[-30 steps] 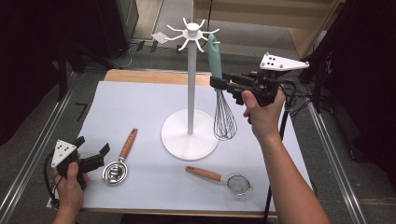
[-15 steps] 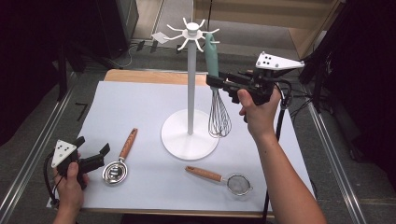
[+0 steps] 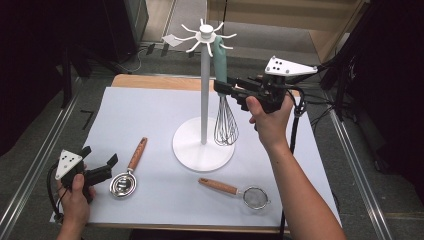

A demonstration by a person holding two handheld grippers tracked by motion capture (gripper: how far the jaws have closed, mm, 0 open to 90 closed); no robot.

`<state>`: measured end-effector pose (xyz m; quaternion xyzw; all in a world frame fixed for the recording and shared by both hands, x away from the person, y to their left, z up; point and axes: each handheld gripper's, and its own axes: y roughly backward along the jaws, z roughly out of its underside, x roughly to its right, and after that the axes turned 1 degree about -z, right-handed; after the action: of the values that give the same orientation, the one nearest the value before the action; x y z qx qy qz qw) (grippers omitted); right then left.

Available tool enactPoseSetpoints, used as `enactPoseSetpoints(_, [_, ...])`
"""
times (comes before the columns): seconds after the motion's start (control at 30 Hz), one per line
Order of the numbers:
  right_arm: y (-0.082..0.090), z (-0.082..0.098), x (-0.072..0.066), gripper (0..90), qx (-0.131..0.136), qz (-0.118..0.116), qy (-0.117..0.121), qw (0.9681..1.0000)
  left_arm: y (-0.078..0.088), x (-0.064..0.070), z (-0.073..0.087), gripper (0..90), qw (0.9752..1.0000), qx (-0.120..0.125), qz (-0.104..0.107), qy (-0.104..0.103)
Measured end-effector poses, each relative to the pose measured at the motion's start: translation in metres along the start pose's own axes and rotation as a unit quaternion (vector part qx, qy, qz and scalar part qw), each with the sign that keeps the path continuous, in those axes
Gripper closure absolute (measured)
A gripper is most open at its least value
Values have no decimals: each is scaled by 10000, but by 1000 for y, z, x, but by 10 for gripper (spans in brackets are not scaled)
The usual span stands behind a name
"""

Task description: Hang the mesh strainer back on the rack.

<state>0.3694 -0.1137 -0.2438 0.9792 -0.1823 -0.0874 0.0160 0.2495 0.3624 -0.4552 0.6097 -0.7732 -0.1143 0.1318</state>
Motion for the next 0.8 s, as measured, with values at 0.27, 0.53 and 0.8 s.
enactPoseSetpoints(0.27, [-3, 7, -3, 711, 162, 47, 76, 9998, 0, 0, 0, 36, 10000, -3, 5, -7])
enactPoseSetpoints(0.53, [-2, 13, -4, 709, 221, 65, 163, 9996, 0, 0, 0, 36, 10000, -8, -3, -15])
enactPoseSetpoints(0.8, [0, 13, -6, 688, 196, 157, 256, 9994, 0, 0, 0, 36, 10000, -5, -7, -12])
